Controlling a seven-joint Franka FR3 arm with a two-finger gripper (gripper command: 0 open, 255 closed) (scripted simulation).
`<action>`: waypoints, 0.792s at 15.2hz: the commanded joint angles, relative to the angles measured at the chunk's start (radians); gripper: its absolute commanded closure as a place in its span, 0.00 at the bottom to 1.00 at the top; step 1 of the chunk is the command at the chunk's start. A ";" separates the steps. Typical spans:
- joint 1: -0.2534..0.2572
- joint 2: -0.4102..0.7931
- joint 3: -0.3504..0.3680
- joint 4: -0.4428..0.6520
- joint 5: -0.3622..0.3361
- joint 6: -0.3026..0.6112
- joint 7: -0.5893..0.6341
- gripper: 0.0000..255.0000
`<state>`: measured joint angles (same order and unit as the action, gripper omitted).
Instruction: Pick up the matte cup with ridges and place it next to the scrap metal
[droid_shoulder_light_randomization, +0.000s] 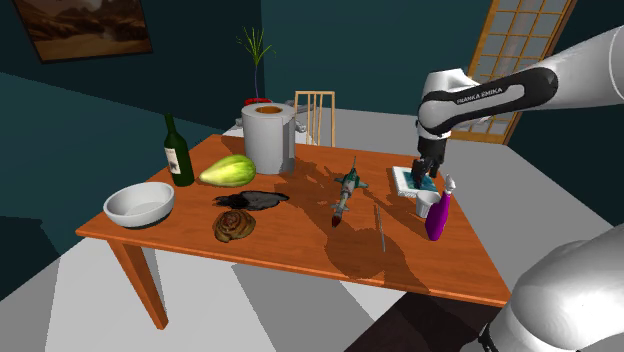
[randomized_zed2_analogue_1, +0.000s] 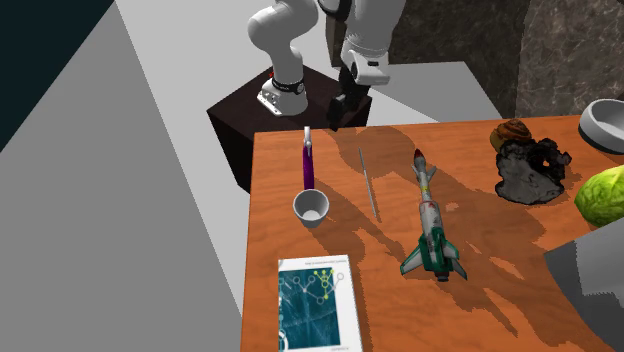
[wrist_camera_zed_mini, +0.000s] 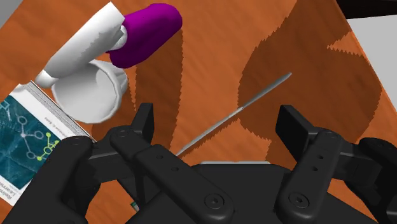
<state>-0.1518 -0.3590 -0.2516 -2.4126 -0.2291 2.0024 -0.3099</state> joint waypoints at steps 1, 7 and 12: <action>-0.007 0.067 -0.025 0.014 -0.004 0.053 -0.025 0.00; -0.036 0.274 -0.096 0.089 0.012 0.185 -0.122 0.00; -0.071 0.462 -0.132 0.184 0.064 0.273 -0.215 0.00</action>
<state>-0.2152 0.0669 -0.3777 -2.2453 -0.1759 2.2564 -0.5062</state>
